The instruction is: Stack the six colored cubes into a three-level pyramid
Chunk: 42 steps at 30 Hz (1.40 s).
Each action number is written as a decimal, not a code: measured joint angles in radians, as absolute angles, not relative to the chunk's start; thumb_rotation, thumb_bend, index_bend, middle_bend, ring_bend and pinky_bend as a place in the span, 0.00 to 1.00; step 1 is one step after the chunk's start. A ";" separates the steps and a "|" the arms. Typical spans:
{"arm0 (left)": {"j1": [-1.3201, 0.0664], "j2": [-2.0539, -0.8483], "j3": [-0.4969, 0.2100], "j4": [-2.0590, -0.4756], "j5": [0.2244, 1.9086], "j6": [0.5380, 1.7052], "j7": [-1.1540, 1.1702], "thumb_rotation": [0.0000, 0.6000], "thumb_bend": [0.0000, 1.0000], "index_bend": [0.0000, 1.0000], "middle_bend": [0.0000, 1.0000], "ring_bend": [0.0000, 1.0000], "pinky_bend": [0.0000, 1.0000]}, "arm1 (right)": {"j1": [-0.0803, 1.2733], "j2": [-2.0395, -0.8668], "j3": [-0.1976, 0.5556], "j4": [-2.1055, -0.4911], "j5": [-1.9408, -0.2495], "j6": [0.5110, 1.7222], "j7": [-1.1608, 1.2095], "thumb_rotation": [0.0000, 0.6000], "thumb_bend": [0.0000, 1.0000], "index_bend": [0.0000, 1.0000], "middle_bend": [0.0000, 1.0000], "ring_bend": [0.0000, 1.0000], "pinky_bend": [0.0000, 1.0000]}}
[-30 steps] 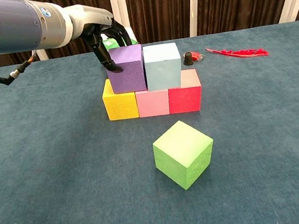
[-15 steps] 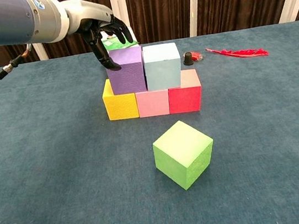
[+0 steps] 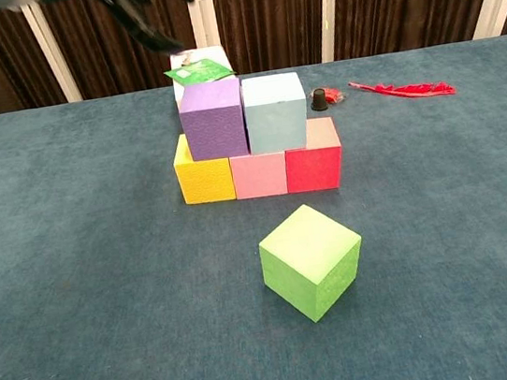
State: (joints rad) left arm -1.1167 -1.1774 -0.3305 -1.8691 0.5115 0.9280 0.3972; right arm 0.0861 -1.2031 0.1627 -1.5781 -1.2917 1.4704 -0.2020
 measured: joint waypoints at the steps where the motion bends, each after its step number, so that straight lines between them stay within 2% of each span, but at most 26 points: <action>1: -1.094 -1.154 -0.332 -1.888 0.548 0.930 0.378 1.00 0.36 0.17 0.10 0.00 0.00 | 0.087 -1.203 0.161 -1.578 -1.293 1.467 -0.202 1.00 0.24 0.01 0.04 0.00 0.00; 7: -0.928 -1.005 -0.313 -1.992 0.793 0.964 0.262 1.00 0.35 0.16 0.10 0.00 0.00 | 0.096 -1.202 0.149 -1.578 -1.310 1.446 -0.191 1.00 0.24 0.01 0.04 0.00 0.00; 13: -0.742 -0.915 -0.261 -2.023 1.093 1.059 0.064 1.00 0.35 0.17 0.10 0.00 0.00 | 0.106 -1.200 0.137 -1.567 -1.351 1.435 -0.151 1.00 0.24 0.01 0.04 0.00 0.00; 20: -0.506 -0.835 -0.136 -1.954 1.487 1.248 -0.214 1.00 0.35 0.17 0.10 0.00 0.00 | 0.121 -1.143 0.103 -1.601 -1.442 1.408 -0.075 1.00 0.24 0.01 0.04 0.00 0.00; 23: -0.413 -0.831 -0.080 -1.891 1.593 1.354 -0.280 1.00 0.35 0.17 0.10 0.00 0.00 | 0.138 -1.097 0.081 -1.637 -1.494 1.374 -0.038 1.00 0.24 0.03 0.04 0.00 0.00; 32: -0.219 -0.963 0.023 -1.660 1.709 1.590 -0.356 1.00 0.35 0.17 0.10 0.00 0.00 | 0.214 -0.968 -0.008 -1.740 -1.665 1.242 0.095 1.00 0.24 0.04 0.04 0.00 0.00; 42: -0.150 -1.103 0.036 -1.521 1.702 1.666 -0.349 1.00 0.35 0.16 0.09 0.00 0.00 | 0.300 -0.986 -0.048 -1.783 -1.781 1.156 0.103 1.00 0.24 0.04 0.04 0.00 0.00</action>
State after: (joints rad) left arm -0.1496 -1.1028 0.0358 -1.5205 1.7020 1.6661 -0.3488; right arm 0.2999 -0.9864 -0.0481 -1.7830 -1.7808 1.1557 0.1025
